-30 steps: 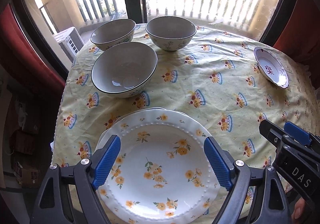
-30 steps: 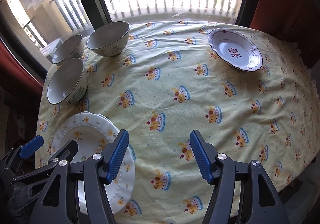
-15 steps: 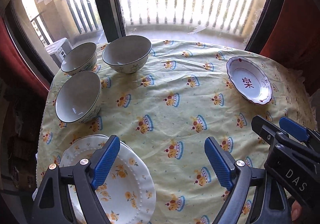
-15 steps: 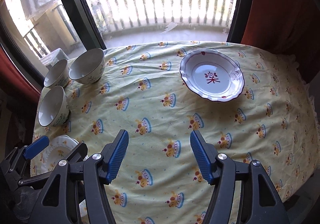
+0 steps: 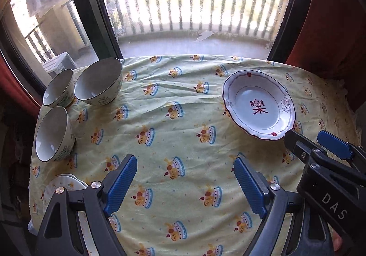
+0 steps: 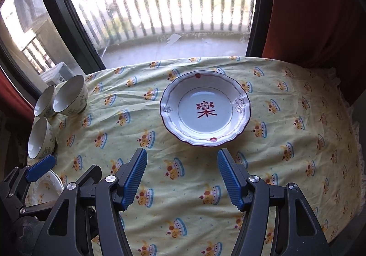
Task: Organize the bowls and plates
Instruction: 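Move both tools to the red-rimmed dish and close on its rim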
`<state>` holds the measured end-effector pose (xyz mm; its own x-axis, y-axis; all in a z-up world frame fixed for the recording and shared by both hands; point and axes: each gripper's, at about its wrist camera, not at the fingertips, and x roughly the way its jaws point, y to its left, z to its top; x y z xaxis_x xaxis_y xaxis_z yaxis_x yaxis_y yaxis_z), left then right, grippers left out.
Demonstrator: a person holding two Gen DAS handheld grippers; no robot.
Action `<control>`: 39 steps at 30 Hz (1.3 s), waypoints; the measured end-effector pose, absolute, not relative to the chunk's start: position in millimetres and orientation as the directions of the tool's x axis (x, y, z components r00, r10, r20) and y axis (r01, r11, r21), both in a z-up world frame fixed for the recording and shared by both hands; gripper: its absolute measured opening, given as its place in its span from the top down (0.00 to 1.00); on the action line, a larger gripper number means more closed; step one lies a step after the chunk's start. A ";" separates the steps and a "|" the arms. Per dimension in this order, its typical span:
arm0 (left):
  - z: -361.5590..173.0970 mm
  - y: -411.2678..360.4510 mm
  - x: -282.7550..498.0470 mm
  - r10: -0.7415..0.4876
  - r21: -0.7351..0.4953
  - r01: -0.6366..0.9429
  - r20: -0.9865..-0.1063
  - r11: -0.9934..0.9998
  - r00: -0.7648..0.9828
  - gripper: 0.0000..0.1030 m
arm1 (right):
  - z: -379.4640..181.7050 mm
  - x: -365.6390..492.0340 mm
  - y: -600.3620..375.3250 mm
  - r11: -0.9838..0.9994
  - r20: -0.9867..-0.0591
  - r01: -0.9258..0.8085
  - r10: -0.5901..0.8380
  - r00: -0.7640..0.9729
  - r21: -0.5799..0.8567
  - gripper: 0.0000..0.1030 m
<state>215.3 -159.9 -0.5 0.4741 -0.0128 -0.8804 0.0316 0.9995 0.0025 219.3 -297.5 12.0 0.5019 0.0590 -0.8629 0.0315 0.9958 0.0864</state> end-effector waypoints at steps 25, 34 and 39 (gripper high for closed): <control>-60.7 -247.1 326.0 -0.002 0.006 0.016 -0.893 1.000 0.449 0.16 | -52.8 335.1 -388.9 0.993 -0.885 0.071 0.053 0.463 0.096 0.30; -87.6 -253.9 352.1 -0.019 -0.012 0.019 -0.909 1.000 0.417 0.25 | -79.2 365.1 -395.4 0.993 -0.898 0.090 0.027 0.440 0.074 0.30; -101.0 -254.1 359.6 -0.033 -0.026 0.021 -0.918 0.999 0.395 0.31 | -94.2 372.5 -395.8 0.992 -0.907 0.099 0.031 0.421 0.079 0.31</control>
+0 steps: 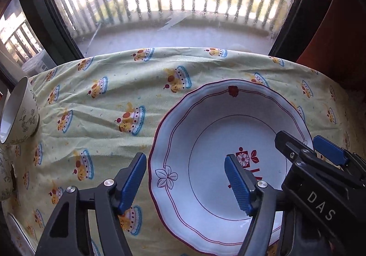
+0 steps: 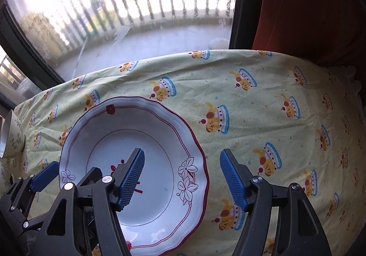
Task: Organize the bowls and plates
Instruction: 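Move both tools to the red-rimmed dish and close on its rim, then lift the red-rimmed dish with both tools and carry it toward the plate stack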
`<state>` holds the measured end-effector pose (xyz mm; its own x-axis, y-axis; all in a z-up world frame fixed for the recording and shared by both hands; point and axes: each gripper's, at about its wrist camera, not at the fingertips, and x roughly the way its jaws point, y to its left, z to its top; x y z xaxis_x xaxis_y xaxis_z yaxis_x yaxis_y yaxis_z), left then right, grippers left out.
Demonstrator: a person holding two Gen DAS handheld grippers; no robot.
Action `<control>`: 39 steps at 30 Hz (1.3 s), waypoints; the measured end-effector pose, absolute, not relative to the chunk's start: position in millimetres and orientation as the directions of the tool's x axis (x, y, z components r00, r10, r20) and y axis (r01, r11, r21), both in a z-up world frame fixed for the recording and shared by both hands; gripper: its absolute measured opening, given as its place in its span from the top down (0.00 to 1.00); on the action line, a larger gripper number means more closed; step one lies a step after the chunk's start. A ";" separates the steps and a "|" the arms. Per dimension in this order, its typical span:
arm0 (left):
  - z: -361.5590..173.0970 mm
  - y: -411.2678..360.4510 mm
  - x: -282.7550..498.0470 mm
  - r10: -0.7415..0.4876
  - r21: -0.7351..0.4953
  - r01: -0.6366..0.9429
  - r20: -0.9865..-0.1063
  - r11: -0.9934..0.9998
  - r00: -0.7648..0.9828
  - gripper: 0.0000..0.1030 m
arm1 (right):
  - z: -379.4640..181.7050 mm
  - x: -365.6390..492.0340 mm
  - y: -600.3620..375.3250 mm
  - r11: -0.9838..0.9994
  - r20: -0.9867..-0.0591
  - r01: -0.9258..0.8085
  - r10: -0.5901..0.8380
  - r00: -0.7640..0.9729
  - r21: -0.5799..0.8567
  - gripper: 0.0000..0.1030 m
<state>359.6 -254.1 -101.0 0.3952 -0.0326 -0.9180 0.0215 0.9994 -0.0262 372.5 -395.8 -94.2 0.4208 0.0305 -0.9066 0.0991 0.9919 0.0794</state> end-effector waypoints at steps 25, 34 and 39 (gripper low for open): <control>-104.7 -238.2 301.3 -0.035 -0.030 0.020 -0.951 0.999 0.306 0.35 | -105.9 321.8 -376.0 0.990 -0.943 0.091 0.076 0.323 0.111 0.45; -102.0 -221.4 254.2 -0.017 -0.013 0.018 -0.964 1.000 0.264 0.35 | -110.2 272.6 -356.1 0.989 -0.957 0.057 0.118 0.264 0.138 0.45; -101.6 -212.9 231.9 -0.016 -0.012 0.016 -0.969 1.000 0.248 0.35 | -111.6 249.0 -347.3 0.987 -0.960 0.043 0.142 0.240 0.157 0.45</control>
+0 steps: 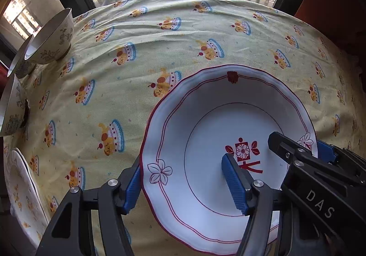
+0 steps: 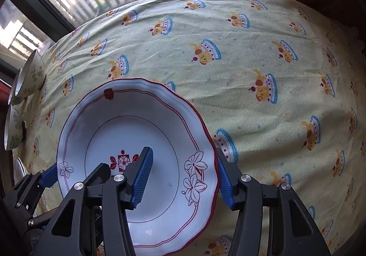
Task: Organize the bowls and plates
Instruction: 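Lift the red-rimmed dish with both tools and carry it toward the plate stack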
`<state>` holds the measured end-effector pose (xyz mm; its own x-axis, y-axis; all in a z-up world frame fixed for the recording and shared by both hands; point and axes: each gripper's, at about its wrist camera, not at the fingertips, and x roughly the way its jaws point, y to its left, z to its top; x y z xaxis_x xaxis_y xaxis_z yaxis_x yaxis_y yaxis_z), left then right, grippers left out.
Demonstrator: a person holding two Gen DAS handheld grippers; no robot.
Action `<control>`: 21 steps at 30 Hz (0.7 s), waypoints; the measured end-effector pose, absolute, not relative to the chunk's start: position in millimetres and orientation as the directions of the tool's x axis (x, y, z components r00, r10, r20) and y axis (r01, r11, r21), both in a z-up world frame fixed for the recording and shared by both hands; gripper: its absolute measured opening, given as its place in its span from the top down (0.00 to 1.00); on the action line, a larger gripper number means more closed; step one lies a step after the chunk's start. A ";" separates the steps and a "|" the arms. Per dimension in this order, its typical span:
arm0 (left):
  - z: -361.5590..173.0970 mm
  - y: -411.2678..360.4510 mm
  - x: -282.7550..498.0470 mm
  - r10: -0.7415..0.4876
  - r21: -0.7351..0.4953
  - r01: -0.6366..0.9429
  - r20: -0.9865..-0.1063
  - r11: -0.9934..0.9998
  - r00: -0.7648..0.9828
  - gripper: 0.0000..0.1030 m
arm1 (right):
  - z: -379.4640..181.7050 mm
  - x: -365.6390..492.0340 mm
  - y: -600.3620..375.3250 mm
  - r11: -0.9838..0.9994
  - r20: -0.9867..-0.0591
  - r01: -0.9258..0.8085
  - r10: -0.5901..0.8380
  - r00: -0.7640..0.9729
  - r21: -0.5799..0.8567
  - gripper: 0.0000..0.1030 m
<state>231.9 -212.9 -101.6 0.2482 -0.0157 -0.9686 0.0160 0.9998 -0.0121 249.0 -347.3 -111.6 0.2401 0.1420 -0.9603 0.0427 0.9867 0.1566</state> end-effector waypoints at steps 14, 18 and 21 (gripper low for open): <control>-103.9 -193.8 218.8 0.003 -0.020 -0.089 -0.968 0.996 0.250 0.45 | -115.0 237.7 -346.2 0.989 -0.958 0.017 0.136 0.252 0.144 0.54; -95.7 -200.1 218.2 0.037 0.020 -0.063 -0.959 0.998 0.279 0.47 | -112.0 238.5 -344.3 0.992 -0.961 0.013 0.119 0.251 0.126 0.54; -86.1 -202.7 216.5 0.037 0.024 -0.045 -0.951 0.999 0.306 0.47 | -106.4 237.9 -343.8 0.995 -0.960 0.009 0.098 0.261 0.104 0.54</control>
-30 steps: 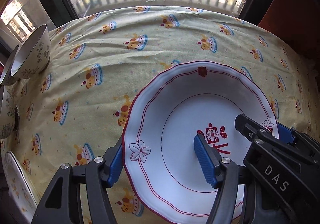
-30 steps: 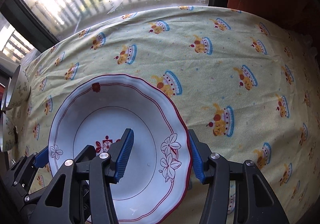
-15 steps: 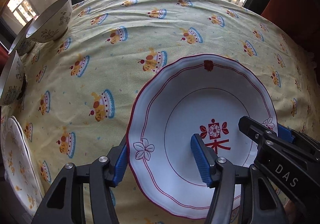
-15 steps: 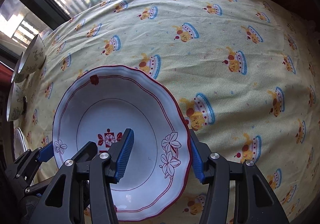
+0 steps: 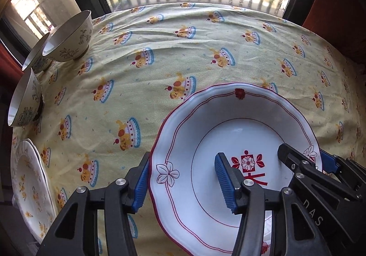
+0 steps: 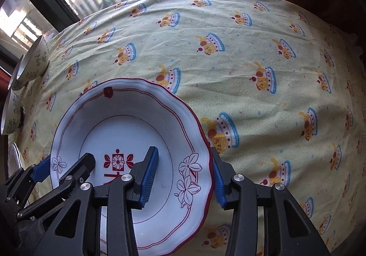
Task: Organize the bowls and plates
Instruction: 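Lift the red-rimmed dish with both tools and carry it toward the plate stack, then lower the red-rimmed dish onto the beaded-rim plate with both tools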
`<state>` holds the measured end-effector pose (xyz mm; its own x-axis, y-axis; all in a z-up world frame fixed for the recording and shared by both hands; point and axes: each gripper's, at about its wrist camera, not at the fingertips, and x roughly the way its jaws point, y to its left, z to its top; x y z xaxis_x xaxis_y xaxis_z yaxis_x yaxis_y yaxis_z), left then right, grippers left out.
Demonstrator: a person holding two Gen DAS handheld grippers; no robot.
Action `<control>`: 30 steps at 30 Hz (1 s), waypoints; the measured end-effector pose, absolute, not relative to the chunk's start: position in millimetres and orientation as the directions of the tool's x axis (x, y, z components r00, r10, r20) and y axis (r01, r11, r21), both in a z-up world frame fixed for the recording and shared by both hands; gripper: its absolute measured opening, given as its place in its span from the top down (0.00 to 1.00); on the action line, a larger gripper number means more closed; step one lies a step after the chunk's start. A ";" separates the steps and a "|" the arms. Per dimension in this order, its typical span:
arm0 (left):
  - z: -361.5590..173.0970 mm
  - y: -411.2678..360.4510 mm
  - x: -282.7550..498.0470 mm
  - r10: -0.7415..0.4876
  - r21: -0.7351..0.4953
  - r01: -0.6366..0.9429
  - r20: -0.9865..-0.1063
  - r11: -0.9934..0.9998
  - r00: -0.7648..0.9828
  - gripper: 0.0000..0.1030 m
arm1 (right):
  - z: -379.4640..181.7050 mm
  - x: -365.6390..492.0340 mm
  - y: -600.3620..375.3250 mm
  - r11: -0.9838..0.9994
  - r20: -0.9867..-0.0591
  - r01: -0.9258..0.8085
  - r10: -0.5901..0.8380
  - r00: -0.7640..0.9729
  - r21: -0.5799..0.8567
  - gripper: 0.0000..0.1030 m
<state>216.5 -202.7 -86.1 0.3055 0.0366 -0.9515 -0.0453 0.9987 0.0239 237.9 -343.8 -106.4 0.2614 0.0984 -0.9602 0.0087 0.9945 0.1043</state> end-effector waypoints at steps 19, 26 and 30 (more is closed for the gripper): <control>-59.2 -155.0 188.5 -0.037 -0.042 -0.007 -0.940 0.999 0.340 0.46 | -77.0 211.0 -313.0 0.993 -0.954 0.066 0.078 0.290 0.102 0.54; -44.8 -115.2 173.5 -0.042 -0.046 -0.002 -0.933 0.999 0.358 0.46 | -61.0 194.5 -273.2 0.993 -0.947 0.062 0.077 0.312 0.101 0.54; -37.8 -90.8 164.9 -0.054 -0.060 -0.006 -0.929 0.998 0.366 0.46 | -51.4 186.1 -249.4 0.994 -0.942 0.056 0.072 0.328 0.096 0.54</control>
